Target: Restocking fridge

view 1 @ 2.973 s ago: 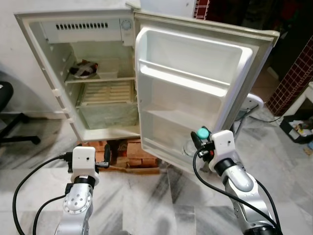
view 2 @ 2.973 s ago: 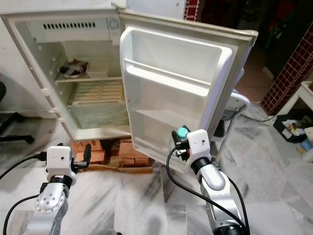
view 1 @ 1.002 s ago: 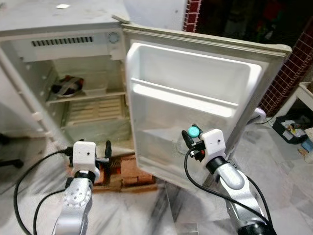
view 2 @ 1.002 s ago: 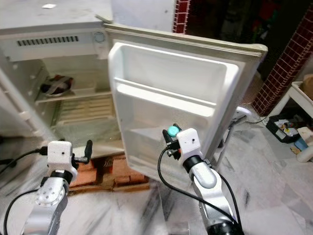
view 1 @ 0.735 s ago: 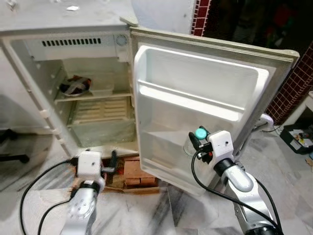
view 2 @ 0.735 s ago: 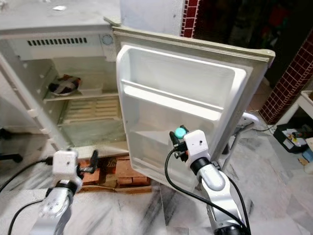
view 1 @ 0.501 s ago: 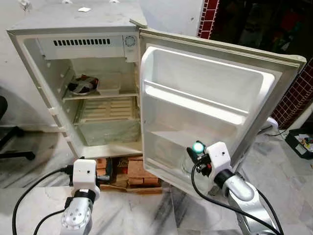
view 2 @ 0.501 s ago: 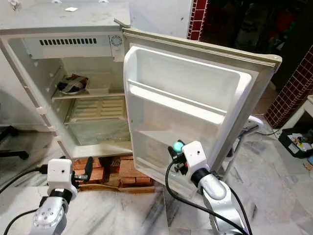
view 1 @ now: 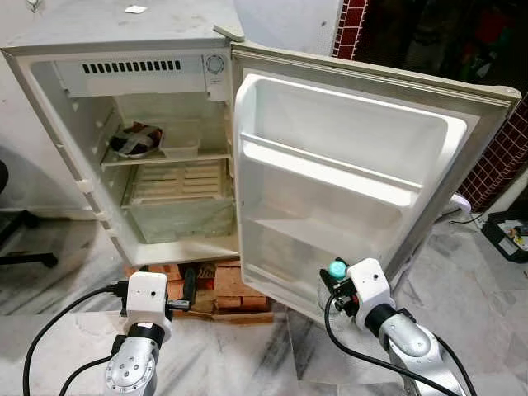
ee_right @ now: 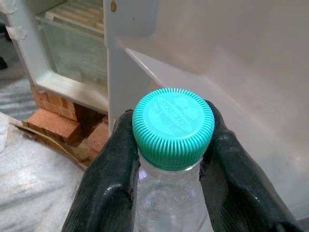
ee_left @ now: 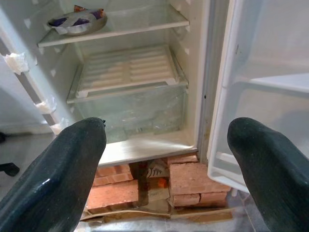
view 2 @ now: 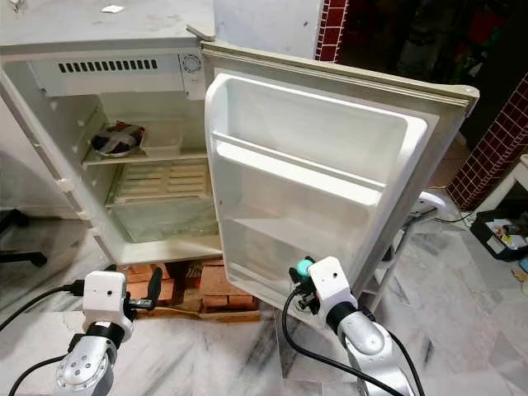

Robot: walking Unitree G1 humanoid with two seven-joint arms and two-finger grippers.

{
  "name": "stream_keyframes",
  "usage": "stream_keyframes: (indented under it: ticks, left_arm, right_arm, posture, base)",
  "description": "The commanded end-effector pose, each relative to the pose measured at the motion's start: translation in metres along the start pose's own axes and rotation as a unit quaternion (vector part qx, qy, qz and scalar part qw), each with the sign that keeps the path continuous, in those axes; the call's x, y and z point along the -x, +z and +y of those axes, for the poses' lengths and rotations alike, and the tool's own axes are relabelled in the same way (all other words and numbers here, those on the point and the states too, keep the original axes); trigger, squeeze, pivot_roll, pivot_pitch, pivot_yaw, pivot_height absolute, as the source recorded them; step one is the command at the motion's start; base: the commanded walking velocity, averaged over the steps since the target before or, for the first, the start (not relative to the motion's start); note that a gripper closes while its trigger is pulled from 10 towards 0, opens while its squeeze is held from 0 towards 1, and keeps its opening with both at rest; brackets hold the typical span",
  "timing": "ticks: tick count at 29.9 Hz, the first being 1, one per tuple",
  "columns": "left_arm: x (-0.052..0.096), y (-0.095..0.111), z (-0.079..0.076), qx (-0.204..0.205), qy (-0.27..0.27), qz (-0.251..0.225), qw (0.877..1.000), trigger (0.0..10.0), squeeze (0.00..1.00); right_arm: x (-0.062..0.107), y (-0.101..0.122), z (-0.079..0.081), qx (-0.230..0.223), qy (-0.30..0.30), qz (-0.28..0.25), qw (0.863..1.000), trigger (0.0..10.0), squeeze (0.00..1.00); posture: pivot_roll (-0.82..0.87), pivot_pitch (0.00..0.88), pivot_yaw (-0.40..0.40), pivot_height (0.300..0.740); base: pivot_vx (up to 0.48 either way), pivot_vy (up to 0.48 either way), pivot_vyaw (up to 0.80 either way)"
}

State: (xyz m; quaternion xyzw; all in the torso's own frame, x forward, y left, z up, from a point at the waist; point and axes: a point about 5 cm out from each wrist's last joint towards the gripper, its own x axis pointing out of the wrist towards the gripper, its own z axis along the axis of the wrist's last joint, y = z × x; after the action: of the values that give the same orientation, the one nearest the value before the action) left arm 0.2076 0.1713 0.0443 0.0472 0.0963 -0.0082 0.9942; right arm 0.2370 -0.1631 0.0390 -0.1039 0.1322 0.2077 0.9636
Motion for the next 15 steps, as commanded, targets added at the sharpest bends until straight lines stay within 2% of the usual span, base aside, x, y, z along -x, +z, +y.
stream_keyframes:
  ticks: [1,5,15]
  left_arm:
    - [-0.0018,0.0026,0.0001,-0.003,-0.003,-0.003,1.000,10.0,0.00]
    - [-0.0047,0.0050,-0.0011,-0.004,-0.005,-0.005,1.000,10.0,0.00]
    - [-0.0069,0.0062,-0.0032,-0.003,-0.004,-0.006,1.000,10.0,0.00]
  right_arm:
    - [-0.0008,0.0032,-0.0039,0.005,-0.010,-0.010,1.000,10.0,0.00]
    - [-0.0037,0.0057,-0.0062,0.006,-0.013,-0.013,1.000,10.0,0.00]
    - [-0.0068,0.0090,-0.0072,0.008,-0.011,-0.022,1.000,10.0,0.00]
  posture:
    - [0.02,0.035,-0.008,0.740]
    - [0.02,0.042,-0.011,0.736]
    - [0.02,0.039,-0.013,0.678]
  base:
    - [0.000,0.000,0.00]
    - [0.000,0.000,0.00]
    - [0.000,0.000,0.00]
